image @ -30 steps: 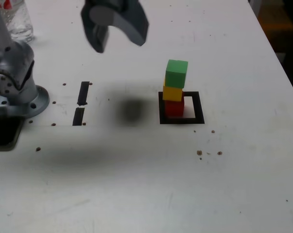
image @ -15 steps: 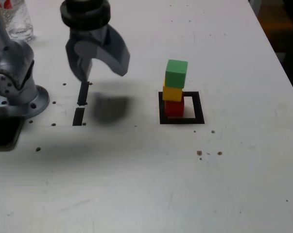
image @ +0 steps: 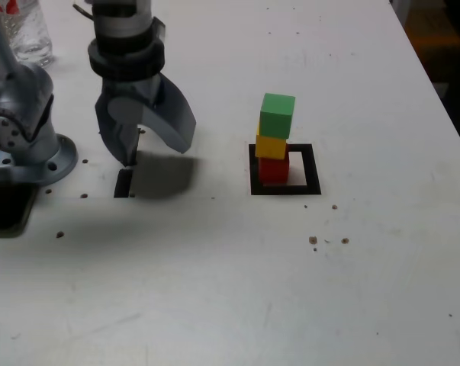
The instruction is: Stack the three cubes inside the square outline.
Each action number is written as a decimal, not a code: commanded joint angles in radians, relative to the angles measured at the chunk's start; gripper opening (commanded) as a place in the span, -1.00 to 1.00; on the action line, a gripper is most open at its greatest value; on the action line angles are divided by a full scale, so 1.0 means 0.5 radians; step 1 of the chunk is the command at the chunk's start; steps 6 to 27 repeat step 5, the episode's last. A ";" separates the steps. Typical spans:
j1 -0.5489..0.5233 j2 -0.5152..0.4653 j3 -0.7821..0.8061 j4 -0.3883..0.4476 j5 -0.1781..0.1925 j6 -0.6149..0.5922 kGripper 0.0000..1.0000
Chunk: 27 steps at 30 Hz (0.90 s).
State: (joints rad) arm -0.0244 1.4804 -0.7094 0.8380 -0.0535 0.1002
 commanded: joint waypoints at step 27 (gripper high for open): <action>0.003 0.029 0.032 -0.091 -0.015 0.021 0.68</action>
